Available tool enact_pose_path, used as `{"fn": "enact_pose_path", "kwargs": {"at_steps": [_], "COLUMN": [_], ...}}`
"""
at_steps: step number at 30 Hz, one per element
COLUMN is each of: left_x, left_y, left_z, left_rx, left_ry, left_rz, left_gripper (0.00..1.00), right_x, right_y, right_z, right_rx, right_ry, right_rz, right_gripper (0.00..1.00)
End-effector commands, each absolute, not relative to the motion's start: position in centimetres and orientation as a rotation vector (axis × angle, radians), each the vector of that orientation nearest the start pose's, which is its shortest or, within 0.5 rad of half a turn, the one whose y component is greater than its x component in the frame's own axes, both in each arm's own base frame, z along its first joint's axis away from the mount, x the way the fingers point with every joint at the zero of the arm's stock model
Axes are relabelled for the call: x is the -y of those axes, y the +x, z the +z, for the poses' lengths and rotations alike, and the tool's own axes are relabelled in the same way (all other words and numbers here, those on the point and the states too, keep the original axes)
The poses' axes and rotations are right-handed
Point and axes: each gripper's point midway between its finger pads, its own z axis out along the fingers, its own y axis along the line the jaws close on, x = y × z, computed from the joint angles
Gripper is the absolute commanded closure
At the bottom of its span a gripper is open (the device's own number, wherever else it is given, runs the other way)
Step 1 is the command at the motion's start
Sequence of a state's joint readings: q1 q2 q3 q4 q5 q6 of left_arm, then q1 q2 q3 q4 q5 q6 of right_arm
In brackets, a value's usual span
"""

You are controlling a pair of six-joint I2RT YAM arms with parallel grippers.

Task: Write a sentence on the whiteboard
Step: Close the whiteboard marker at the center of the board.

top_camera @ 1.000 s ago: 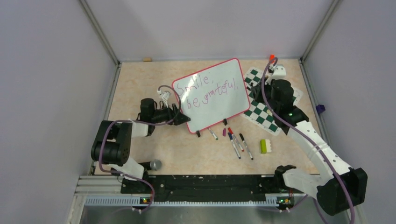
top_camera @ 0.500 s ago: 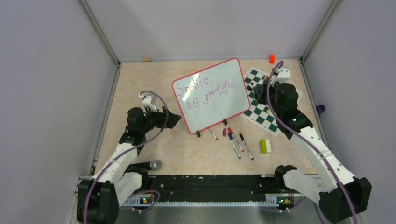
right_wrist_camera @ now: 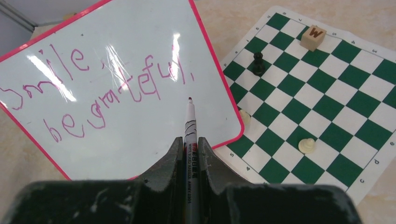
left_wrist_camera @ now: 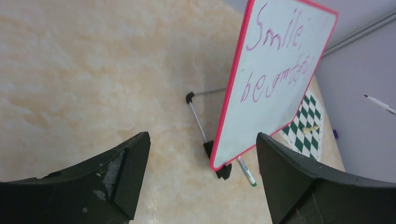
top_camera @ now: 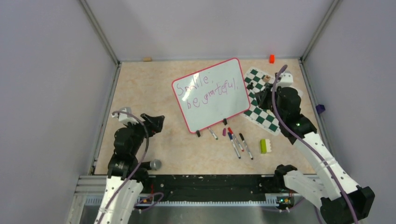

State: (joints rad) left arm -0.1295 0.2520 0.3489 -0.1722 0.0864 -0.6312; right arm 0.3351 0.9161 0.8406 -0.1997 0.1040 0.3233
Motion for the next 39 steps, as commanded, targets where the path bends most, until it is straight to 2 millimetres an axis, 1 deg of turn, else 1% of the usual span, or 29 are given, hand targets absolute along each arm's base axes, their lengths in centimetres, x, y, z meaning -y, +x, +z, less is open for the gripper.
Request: {"fn": "enact_pose_path", "kwargs": {"at_steps": [1,2,4,5,6,9,11,12,13,15,16,18,20,22,23,26,28,31,33,36,39], "left_x": [9.9,10.7,12.4,14.0,15.1,17.8,20.0,21.2,22.5,24.9,26.3,29.3,31.8,33.6,34.3,36.5,37.6,38.1,38.1,38.6,38.6], "left_y": [22.7,22.6,22.4,21.9,21.6,21.3,20.6,20.5,20.1,19.7,19.6,19.9,20.3,21.0,21.3,22.2,22.5,23.3,23.9,24.5,25.0], "left_z": [17.4,17.0,17.1,17.3,17.6,17.9,17.7,17.1,17.2,17.2,17.6,17.4,16.4,15.2,14.3,12.6,11.8,10.7,9.5,8.4,7.6], "left_rx": [-1.969,-2.002,-2.022,-2.032,-2.034,-2.052,-2.095,-2.135,-2.156,-2.208,-2.221,-2.252,-2.305,-2.343,-2.357,-2.366,-2.373,-2.371,-2.376,-2.401,-2.413], "left_ry": [-0.418,-0.433,-0.437,-0.403,-0.394,-0.408,-0.434,-0.448,-0.447,-0.448,-0.410,-0.280,-0.160,-0.096,-0.057,0.043,0.092,0.118,0.143,0.171,0.167], "left_rz": [-0.763,-0.794,-0.838,-0.873,-0.885,-0.872,-0.864,-0.831,-0.820,-0.742,-0.714,-0.642,-0.579,-0.507,-0.471,-0.446,-0.435,-0.376,-0.322,-0.304,-0.281], "left_gripper": [0.14,0.14,0.16,0.16,0.18,0.20,0.21,0.22,0.22,0.23,0.24,0.25,0.28,0.32,0.35,0.42,0.44,0.47,0.48,0.53,0.53], "right_x": [-9.7,-9.6,-9.6,-9.4,-9.3,-8.9,-8.6,-8.5,-8.4,-8.4,-8.4,-8.5,-8.8,-9.1,-9.4,-9.6,-9.5,-9.1,-8.8,-8.5,-8.0], "right_y": [30.6,30.3,29.8,29.6,29.5,29.2,29.1,29.1,29.1,29.2,29.3,29.4,29.5,29.4,29.4,29.0,28.6,28.2,27.8,27.4,27.1], "right_z": [28.3,28.1,27.8,27.6,27.2,26.5,26.2,26.2,26.3,26.2,26.2,26.1,26.1,26.0,25.9,25.7,25.7,25.8,26.2,26.7,27.1], "right_rx": [-1.840,-1.852,-1.876,-1.887,-1.902,-1.932,-1.934,-1.932,-1.929,-1.931,-1.930,-1.925,-1.923,-1.930,-1.937,-1.966,-1.969,-1.946,-1.916,-1.880,-1.855], "right_ry": [0.131,0.138,0.149,0.159,0.163,0.166,0.170,0.175,0.176,0.176,0.177,0.173,0.166,0.139,0.121,0.094,0.095,0.123,0.141,0.162,0.188], "right_rz": [0.383,0.385,0.387,0.381,0.373,0.345,0.329,0.322,0.320,0.313,0.313,0.320,0.332,0.348,0.355,0.360,0.358,0.365,0.368,0.375,0.367], "right_gripper": [1.00,1.00,1.00,1.00,1.00,1.00,1.00,1.00,1.00,1.00,1.00,1.00,1.00,1.00,1.00,1.00,1.00,1.00,1.00,1.00,1.00]}}
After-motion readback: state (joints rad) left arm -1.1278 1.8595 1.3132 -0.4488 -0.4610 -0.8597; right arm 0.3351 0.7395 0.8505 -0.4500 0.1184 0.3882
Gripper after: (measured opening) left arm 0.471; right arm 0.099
